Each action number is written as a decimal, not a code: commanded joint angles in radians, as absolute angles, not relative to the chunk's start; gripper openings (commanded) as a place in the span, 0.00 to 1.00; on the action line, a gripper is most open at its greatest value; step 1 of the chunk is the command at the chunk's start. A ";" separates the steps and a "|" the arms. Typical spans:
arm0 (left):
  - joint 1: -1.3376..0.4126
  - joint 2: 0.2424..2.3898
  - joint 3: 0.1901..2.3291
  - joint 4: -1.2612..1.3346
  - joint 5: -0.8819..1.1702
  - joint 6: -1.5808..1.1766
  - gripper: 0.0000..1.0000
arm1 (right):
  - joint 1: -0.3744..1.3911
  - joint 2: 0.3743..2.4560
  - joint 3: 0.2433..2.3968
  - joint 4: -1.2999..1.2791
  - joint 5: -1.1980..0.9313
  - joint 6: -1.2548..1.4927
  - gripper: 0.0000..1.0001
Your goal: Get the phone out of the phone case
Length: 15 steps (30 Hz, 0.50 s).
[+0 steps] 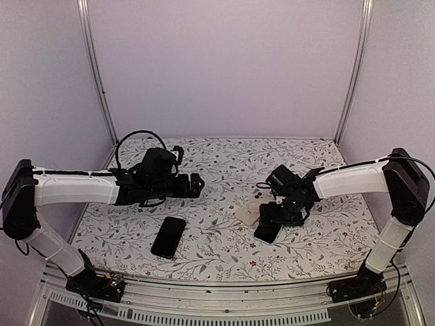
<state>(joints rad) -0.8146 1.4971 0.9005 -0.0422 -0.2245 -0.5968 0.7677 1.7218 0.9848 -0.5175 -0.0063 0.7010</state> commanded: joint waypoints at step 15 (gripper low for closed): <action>-0.818 1.494 0.908 0.015 -0.188 -0.607 0.99 | 0.720 2.026 1.240 -0.523 0.048 0.524 0.99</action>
